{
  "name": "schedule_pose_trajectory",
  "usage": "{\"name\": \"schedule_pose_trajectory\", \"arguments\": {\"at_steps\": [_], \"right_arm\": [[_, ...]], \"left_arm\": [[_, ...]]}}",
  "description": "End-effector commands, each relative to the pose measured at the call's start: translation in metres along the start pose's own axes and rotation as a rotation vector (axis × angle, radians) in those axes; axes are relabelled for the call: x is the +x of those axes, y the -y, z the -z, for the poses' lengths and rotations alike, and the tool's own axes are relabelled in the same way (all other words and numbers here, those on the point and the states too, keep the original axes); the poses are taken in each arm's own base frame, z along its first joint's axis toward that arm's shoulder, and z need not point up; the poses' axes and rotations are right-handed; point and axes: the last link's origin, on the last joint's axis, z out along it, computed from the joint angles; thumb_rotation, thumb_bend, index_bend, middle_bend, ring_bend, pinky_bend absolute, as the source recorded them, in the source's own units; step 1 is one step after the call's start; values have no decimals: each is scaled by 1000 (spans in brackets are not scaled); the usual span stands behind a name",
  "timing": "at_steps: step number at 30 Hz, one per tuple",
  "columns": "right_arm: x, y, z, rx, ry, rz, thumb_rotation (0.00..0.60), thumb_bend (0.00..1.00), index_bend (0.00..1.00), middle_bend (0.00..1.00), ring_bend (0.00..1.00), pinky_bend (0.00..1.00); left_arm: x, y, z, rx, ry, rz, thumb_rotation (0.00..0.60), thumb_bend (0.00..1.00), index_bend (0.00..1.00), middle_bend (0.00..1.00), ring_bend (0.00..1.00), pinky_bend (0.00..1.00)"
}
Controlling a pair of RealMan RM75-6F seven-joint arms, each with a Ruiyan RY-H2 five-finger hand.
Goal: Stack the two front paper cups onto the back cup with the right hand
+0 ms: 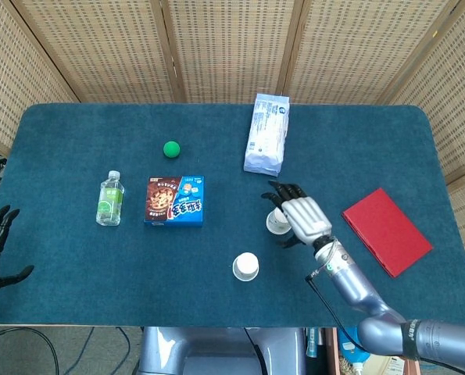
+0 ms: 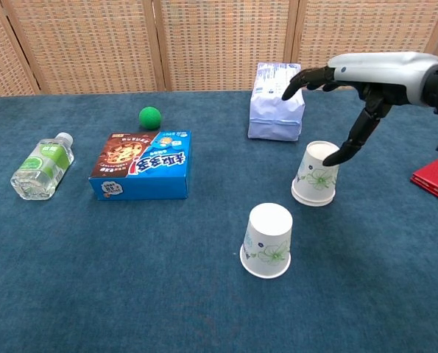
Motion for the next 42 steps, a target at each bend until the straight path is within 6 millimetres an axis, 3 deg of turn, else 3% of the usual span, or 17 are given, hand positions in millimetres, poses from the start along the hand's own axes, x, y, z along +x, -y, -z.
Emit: {"name": "schedule_pose_trajectory", "arguments": {"at_steps": [1,6,12,16,23,31,33,37,42], "right_arm": [[-14,16,23,143,110,30,600,6,179,81,0,68],[-36,28,26,233,174,100,600,0,179,115,0,68],[-67,41,13,274,188,145,600,0,179,158,16,91],[-76,47,2,264,181,150,600,0,178,160,24,107],[-84,43,-11,208,161,155,600,10,187,221,99,214],[-90,36,-15,167,169,143,600,202,296,362,296,354],[-93,34,-15,162,174,139,600,232,370,424,351,396],[-94,33,-16,155,158,127,600,285,468,514,418,416],[-91,33,-16,146,143,105,600,313,489,538,422,419]], "left_arm": [[0,-1,0,-3,1,-1,600,195,0,0,0,0],[0,-1,1,-3,-1,-1,600,195,0,0,0,0],[2,0,1,0,-7,4,600,195,0,0,0,0],[4,3,1,3,-10,14,600,195,0,0,0,0],[6,5,1,4,-11,27,600,196,0,0,0,0],[7,6,2,1,-10,32,600,196,0,0,0,0],[7,6,1,0,-10,30,600,196,0,0,0,0],[7,6,1,2,-8,28,600,196,0,0,0,0],[6,6,1,3,-6,26,600,196,0,0,0,0]]}}
